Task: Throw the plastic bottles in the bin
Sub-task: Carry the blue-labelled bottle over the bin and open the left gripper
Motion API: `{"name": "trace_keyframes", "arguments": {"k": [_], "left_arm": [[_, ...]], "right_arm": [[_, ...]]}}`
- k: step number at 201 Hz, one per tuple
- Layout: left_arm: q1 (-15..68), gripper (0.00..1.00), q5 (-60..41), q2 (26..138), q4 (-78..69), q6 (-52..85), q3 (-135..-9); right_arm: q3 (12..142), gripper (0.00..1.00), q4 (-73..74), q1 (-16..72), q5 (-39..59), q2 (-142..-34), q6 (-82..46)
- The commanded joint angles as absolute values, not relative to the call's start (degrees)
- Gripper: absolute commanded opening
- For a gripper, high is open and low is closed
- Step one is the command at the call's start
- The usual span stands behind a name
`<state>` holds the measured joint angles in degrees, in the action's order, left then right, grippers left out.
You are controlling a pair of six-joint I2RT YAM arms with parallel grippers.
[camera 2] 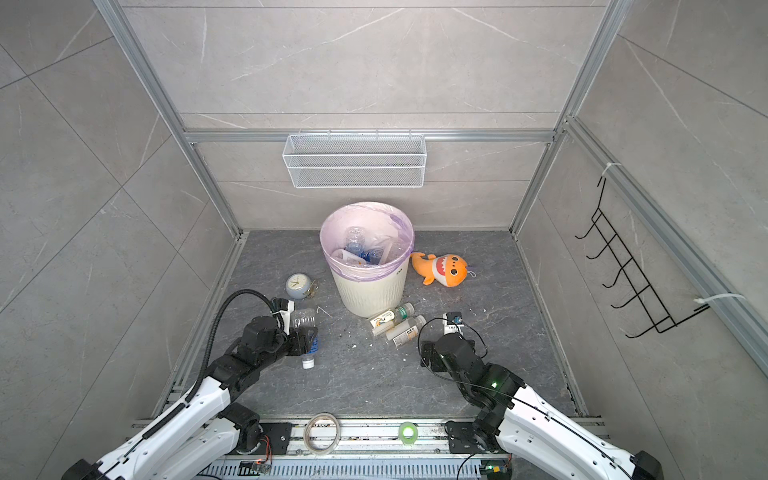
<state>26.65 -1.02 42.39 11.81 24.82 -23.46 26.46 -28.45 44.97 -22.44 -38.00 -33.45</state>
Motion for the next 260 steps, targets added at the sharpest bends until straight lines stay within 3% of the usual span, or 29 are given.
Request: {"name": "trace_keyframes", "arguments": {"k": [1,51,88,128,179,193,197,200,202,222,260], "left_arm": [[26.8,0.64,-0.1,37.2,13.5,23.1,-22.5],[26.8,0.64,-0.5,27.4,17.2,23.0,-24.2],[26.8,0.64,-2.0,29.1,16.3,23.6,-31.6],[26.9,0.63,-5.2,41.9,13.2,22.2,-49.9],[26.8,0.65,-15.2,72.8,6.3,21.5,-83.7],[26.7,0.75,-17.6,81.1,7.0,22.2,-93.1],[26.7,0.83,-17.8,83.2,8.0,22.2,-95.6],[26.7,0.97,-17.9,84.5,8.7,22.1,-97.1],[26.7,0.99,-17.8,85.4,9.2,22.2,-97.9],[26.1,1.00,-13.8,88.8,12.4,21.3,-101.4],[25.9,1.00,-12.2,82.1,6.6,20.5,-94.3]], "right_arm": [[26.5,0.99,-27.7,44.8,-22.1,-38.5,-32.7],[26.5,0.99,-27.5,44.7,-22.0,-39.0,-32.5],[26.7,0.99,-28.1,44.8,-22.5,-38.7,-32.9],[25.9,1.00,-28.1,44.8,-22.2,-36.5,-33.0],[25.0,1.00,-28.8,44.7,-23.3,-32.4,-33.8],[24.8,1.00,-29.1,44.8,-23.5,-31.8,-33.9],[24.7,1.00,-29.1,44.7,-23.5,-31.7,-34.0],[24.7,1.00,-29.2,44.8,-23.4,-31.7,-34.0],[24.7,1.00,-29.2,44.7,-23.5,-31.7,-34.0],[24.8,1.00,-29.5,44.7,-23.6,-31.5,-34.2],[24.5,1.00,-28.9,44.7,-22.8,-31.4,-33.5]]}}
